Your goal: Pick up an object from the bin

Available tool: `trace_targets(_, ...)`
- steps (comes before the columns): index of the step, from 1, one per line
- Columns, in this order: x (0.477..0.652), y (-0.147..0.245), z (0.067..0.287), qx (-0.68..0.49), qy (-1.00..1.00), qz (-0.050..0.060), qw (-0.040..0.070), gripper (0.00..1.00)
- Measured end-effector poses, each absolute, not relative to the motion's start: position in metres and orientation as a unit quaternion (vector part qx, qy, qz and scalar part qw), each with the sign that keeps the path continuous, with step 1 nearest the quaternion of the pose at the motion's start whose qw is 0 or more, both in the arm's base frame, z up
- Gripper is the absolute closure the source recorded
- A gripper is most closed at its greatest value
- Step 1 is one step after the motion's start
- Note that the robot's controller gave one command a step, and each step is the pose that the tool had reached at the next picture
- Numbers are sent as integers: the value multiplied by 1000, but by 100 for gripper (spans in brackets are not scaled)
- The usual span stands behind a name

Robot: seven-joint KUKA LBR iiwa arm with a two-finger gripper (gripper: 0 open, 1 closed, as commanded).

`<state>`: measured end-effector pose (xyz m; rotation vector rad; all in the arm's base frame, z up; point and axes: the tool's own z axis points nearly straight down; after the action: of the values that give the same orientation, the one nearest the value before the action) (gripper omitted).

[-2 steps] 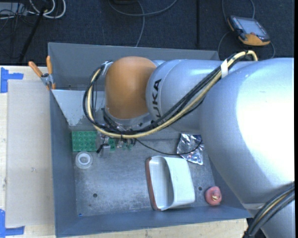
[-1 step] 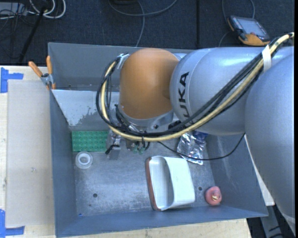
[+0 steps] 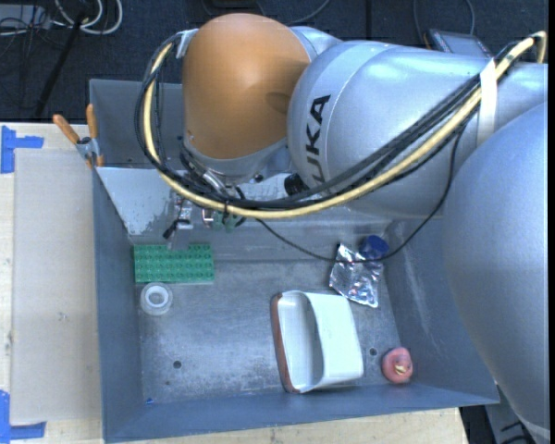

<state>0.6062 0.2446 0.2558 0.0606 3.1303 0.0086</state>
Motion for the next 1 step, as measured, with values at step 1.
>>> trace_targets(1,593,230,182,110,994,-1,-2,100)
